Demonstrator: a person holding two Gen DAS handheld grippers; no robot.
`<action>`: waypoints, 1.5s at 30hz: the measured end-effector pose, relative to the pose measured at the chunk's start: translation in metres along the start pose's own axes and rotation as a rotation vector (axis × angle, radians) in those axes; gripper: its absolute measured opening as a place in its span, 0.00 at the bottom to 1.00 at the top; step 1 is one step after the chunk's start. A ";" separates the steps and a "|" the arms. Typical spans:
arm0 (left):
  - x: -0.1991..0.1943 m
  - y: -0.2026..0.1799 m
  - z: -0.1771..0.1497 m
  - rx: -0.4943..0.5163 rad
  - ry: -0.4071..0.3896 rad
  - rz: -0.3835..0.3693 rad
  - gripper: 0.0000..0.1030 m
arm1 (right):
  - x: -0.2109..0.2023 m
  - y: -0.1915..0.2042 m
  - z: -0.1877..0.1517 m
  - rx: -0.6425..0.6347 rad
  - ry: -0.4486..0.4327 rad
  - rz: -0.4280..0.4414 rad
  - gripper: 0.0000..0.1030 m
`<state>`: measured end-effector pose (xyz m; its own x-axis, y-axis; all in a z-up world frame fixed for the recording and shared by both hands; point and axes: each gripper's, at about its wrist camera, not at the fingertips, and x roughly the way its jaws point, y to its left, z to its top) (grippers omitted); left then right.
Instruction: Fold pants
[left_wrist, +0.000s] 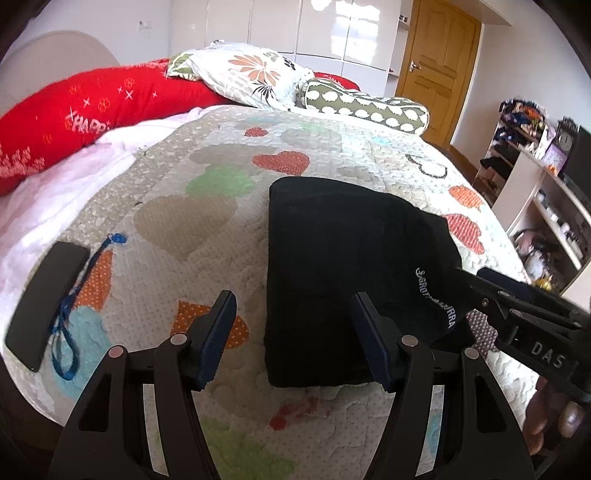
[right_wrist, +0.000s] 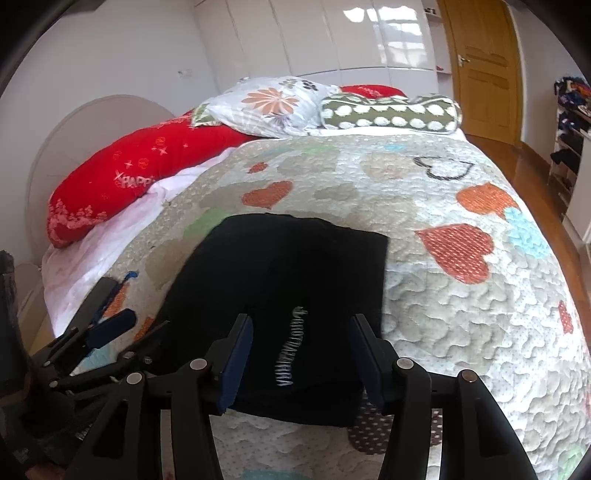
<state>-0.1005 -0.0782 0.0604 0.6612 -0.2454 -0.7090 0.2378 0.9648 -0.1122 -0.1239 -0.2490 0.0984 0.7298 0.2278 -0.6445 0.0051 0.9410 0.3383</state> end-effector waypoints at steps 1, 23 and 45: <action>0.002 0.003 0.001 -0.014 0.004 -0.015 0.64 | 0.001 -0.005 0.000 0.013 0.001 -0.010 0.53; 0.029 -0.001 -0.008 -0.032 0.040 -0.051 0.72 | 0.030 -0.052 0.001 0.077 0.017 -0.032 0.14; 0.049 0.024 0.057 -0.067 -0.004 0.010 0.72 | 0.059 0.012 0.061 0.008 -0.017 0.020 0.36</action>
<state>-0.0219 -0.0728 0.0632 0.6662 -0.2358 -0.7075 0.1832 0.9714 -0.1512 -0.0386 -0.2392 0.1062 0.7416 0.2425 -0.6255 -0.0042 0.9340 0.3571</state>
